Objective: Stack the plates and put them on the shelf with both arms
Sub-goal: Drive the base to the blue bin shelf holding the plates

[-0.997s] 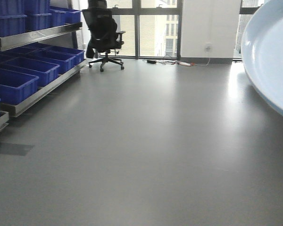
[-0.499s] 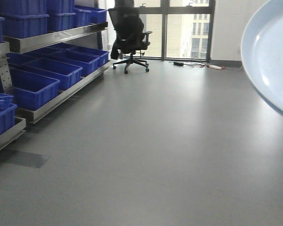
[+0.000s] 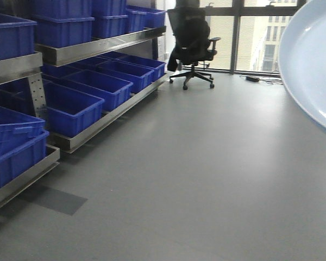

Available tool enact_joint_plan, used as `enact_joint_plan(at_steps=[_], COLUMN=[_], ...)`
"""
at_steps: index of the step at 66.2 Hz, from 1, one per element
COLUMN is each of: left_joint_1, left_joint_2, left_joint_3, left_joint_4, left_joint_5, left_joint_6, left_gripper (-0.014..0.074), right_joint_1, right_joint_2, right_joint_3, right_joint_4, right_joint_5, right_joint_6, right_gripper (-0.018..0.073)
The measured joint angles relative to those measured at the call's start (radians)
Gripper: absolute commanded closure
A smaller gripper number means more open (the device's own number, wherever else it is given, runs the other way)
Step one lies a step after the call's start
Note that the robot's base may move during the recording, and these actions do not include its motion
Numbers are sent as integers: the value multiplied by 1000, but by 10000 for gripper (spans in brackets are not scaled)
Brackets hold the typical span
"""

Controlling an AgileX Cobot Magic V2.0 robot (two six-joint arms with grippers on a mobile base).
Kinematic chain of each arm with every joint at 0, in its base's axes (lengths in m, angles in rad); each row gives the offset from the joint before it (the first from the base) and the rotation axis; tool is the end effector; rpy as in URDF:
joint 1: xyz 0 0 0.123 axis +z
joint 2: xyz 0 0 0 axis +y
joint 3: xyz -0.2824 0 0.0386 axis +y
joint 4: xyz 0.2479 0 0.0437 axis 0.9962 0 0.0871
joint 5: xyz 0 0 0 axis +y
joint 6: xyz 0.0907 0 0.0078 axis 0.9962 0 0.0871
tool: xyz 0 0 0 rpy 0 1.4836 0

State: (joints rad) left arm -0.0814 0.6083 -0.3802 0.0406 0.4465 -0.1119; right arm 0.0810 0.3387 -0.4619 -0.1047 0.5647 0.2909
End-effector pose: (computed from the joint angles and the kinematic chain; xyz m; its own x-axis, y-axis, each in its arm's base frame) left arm 0.1171 -0.0079 0.2520 -0.5556 -0.0301 -0.8309 0.0250 0.9983 -0.0529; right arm 0.0726 0.0008 0.2956 -0.3422 0.1736 -0.9235 0.0412 0.9846 0.1698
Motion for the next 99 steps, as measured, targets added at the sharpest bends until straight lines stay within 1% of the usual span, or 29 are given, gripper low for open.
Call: enact_joint_plan(at_steps=[99], left_joint_1=[0], left_joint_2=[0], left_joint_3=[0], left_joint_4=[0], left_joint_5=[-1], left_joint_6=[0], left_gripper=[513], right_joint_1=[0], right_joint_2=[0], right_joint_3=[0], right_joint_4=[0], right_joint_5=[0], right_joint_6=[0], right_gripper=[503])
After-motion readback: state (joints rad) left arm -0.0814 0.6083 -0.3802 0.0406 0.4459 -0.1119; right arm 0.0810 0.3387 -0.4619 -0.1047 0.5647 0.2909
